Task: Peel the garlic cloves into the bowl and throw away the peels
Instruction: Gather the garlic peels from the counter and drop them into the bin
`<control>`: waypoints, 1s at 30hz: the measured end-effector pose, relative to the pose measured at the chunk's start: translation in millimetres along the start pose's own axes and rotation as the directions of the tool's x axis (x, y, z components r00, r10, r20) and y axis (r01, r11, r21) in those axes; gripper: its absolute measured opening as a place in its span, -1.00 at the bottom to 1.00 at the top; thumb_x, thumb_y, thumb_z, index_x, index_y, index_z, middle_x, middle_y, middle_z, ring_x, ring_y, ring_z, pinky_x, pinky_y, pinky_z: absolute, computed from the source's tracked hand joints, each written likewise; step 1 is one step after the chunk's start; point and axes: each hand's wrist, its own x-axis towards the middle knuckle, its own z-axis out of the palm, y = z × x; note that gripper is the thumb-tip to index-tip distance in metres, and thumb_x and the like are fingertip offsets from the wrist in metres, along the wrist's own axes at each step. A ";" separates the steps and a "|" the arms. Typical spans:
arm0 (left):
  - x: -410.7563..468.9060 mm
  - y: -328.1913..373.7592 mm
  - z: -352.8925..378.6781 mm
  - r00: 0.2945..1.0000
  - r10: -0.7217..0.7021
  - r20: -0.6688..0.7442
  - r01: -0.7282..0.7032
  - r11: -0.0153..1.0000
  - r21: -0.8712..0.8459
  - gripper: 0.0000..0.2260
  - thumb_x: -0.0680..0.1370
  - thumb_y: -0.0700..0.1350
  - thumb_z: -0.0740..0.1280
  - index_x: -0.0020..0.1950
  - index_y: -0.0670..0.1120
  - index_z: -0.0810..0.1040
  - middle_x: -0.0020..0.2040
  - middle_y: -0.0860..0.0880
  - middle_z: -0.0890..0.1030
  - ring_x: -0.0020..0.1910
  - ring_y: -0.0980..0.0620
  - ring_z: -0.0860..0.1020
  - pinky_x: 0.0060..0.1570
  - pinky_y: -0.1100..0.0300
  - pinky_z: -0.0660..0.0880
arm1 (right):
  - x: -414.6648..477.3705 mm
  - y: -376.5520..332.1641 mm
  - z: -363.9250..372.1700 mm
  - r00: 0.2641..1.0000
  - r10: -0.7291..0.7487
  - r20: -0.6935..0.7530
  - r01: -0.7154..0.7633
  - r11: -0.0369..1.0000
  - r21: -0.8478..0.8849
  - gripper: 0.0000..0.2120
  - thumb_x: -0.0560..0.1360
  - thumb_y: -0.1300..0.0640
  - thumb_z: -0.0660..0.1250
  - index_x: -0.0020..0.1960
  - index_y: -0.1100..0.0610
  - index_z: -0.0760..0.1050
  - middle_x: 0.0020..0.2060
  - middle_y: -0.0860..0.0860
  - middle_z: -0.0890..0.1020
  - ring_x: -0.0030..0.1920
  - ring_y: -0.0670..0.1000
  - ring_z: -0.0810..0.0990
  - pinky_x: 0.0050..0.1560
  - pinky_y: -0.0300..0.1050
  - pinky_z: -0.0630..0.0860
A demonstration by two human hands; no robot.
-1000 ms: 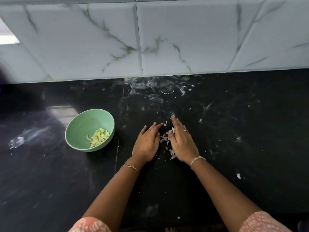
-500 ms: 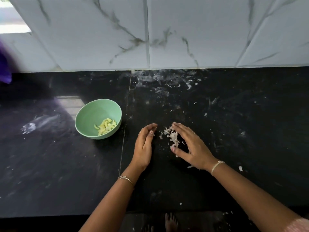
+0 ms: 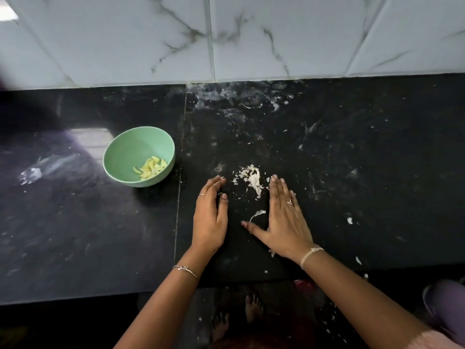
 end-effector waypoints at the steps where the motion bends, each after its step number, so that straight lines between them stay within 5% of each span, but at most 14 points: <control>1: -1.5 0.9 0.9 1.000 -0.006 -0.018 0.007 1.000 0.016 -0.69 0.65 -0.15 0.18 0.40 -0.08 0.44 0.43 0.08 0.40 0.45 0.13 0.29 0.42 0.17 0.26 | 10.3 -3.9 0.5 0.999 0.029 -0.015 -0.029 0.999 0.012 0.13 0.38 -0.56 -0.03 0.52 0.21 -0.44 0.54 0.05 -0.37 0.53 -0.02 -0.38 0.54 -0.05 -0.26; 5: 1.5 3.1 3.3 0.992 -0.056 -0.110 0.075 0.982 0.174 -0.64 0.64 -0.17 0.17 0.45 -0.11 0.36 0.48 0.02 0.34 0.51 0.07 0.20 0.51 0.00 0.14 | 53.2 -14.7 2.2 0.996 0.063 -0.061 -0.059 0.996 0.061 0.09 0.43 -0.51 0.03 0.56 0.23 -0.33 0.57 0.09 -0.21 0.57 0.01 -0.23 0.56 -0.02 -0.20; 9: 13.1 1.6 4.4 0.980 -0.153 -0.130 0.189 0.920 0.344 -0.54 0.66 -0.08 0.09 0.55 -0.15 0.17 0.57 -0.06 0.18 0.57 0.02 0.03 0.54 0.11 -0.11 | 80.5 -17.8 2.5 0.996 -0.051 -0.072 0.054 0.998 0.042 -0.12 0.55 -0.35 0.05 0.59 0.18 -0.19 0.59 0.03 -0.06 0.58 -0.03 -0.13 0.56 -0.06 -0.17; 11: 19.7 2.1 3.9 0.993 -0.115 -0.036 0.120 0.933 0.341 -0.55 0.67 -0.08 0.07 0.56 -0.12 0.15 0.57 -0.02 0.18 0.56 0.09 0.04 0.53 0.18 -0.11 | 87.3 -18.2 1.7 0.985 -0.156 -0.070 0.161 0.985 0.060 -0.27 0.61 -0.23 0.08 0.60 0.13 -0.08 0.58 -0.02 0.02 0.57 -0.07 -0.07 0.56 -0.06 -0.14; 15: 31.2 2.3 -1.7 0.990 -0.036 0.138 0.017 0.990 0.140 -0.63 0.68 -0.09 0.09 0.50 -0.02 0.31 0.41 0.23 0.33 0.43 0.28 0.21 0.52 0.16 0.08 | 92.2 -16.4 0.2 0.947 -0.301 -0.116 0.321 0.919 0.229 -0.54 0.61 0.01 0.25 0.47 0.12 0.34 0.47 -0.02 0.36 0.51 -0.06 0.22 0.54 -0.07 0.11; 17: 33.5 -1.7 -4.5 0.989 -0.100 0.106 0.111 0.988 -0.103 -0.66 0.64 -0.03 0.12 0.39 0.02 0.45 0.33 0.14 0.53 0.38 0.15 0.41 0.42 0.01 0.31 | 90.0 -13.4 0.5 0.953 -0.204 -0.225 0.277 0.889 0.364 -0.60 0.58 0.03 0.31 0.38 0.12 0.46 0.36 -0.01 0.50 0.41 -0.06 0.39 0.45 -0.12 0.28; 20: 33.4 2.4 -8.5 0.986 -0.166 0.010 0.159 0.921 -0.356 -0.69 0.61 -0.06 0.14 0.25 -0.05 0.57 0.19 0.05 0.63 0.23 0.14 0.55 0.30 0.09 0.44 | 87.9 -12.9 0.0 0.952 -0.077 -0.295 0.208 0.873 0.441 -0.61 0.57 -0.01 0.31 0.34 0.12 0.49 0.28 -0.01 0.54 0.33 -0.04 0.43 0.36 -0.20 0.34; 26: 35.7 2.6 -11.2 0.983 -0.171 -0.062 0.125 0.883 -0.453 -0.74 0.60 -0.06 0.16 0.16 -0.08 0.58 0.10 -0.01 0.64 0.14 0.08 0.59 0.14 0.19 0.48 | 93.4 -42.9 5.2 0.964 -0.152 -0.217 0.189 0.969 0.161 -0.30 0.39 -0.39 0.22 0.33 0.07 0.46 0.26 0.00 0.48 0.33 0.03 0.37 0.36 -0.04 0.33; 30: 35.7 0.7 -9.1 0.988 -0.143 -0.066 0.102 0.901 -0.423 -0.75 0.61 -0.04 0.16 0.12 -0.05 0.60 0.06 0.02 0.65 0.11 0.08 0.59 0.14 0.16 0.49 | 93.8 -52.2 11.0 0.942 -0.190 -0.276 0.217 0.974 0.069 -0.59 0.46 -0.19 0.32 0.16 0.06 0.50 0.13 0.02 0.51 0.17 0.05 0.46 0.20 -0.01 0.46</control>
